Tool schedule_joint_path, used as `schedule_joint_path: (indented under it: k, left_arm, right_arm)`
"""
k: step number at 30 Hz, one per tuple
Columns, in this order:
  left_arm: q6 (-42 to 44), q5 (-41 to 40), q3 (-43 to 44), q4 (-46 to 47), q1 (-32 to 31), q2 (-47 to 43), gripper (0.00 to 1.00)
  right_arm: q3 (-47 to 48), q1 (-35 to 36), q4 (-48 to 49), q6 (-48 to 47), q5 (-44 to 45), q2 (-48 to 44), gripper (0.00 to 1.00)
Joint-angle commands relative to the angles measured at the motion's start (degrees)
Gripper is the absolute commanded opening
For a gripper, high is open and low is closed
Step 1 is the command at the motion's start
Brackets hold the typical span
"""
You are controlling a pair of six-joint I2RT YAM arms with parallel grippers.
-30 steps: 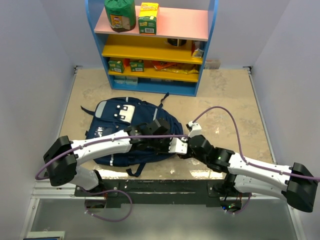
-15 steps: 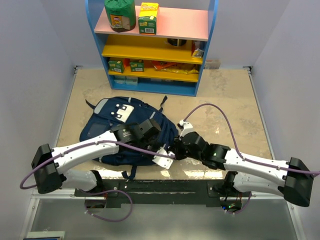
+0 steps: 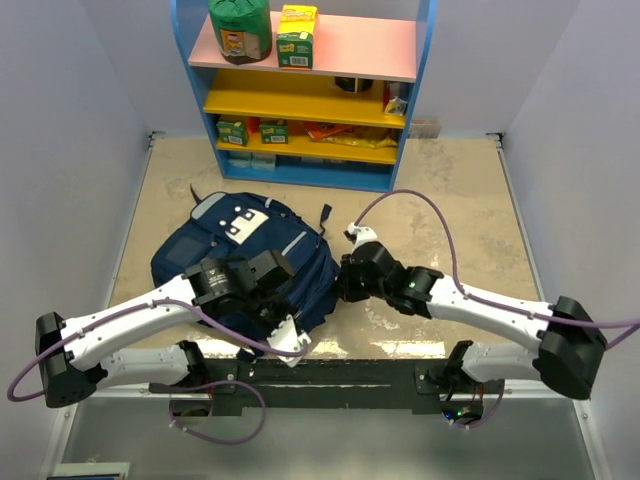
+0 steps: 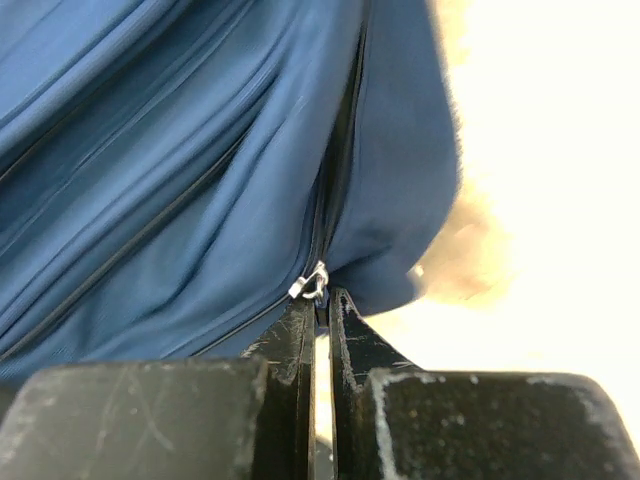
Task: Pack the student bag
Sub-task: Zip the student bag at the center of the board.
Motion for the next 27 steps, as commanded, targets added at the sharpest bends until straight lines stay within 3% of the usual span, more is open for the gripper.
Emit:
schedule_joint_path:
  k: [1,6,12,17,19,24,27]
  left_arm:
    - [0.54,6.7,0.16,-15.23,-2.88,-3.78,0.0]
    - [-0.6,6.88,-0.9,-15.14,-4.64,-4.32,0.0]
    - [0.18,3.02,-1.34,-15.14,-4.9,-4.76,0.0]
    - [2.73,-1.02,-3.17,-15.14,-4.99,-5.37,0.0]
    - [3.43,-2.17,-4.4,-15.05,-4.9,-5.9,0.0]
    - [3.35,-4.1,-6.69,-10.85,-4.81,-12.73,0.03]
    - [0.46,-8.93,-9.59,-5.05,-4.73,-15.21,0.33]
  right_arm:
    - [3.61,-8.3,0.22,-7.65,16.9,6.67,0.0]
    - [9.75,-14.71,3.12,-10.48,20.06,15.71,0.0]
    - [13.28,-19.65,3.39,-9.87,24.9,15.39,0.0]
    - [9.78,-19.56,-0.82,-4.16,28.42,3.8,0.0]
    - [6.0,-19.39,-1.27,-1.01,25.45,-1.56,0.0]
    - [-3.66,-12.63,-1.35,5.15,22.98,-15.73,0.0]
    - [-4.99,-7.54,-3.38,8.41,19.99,-13.89,0.0]
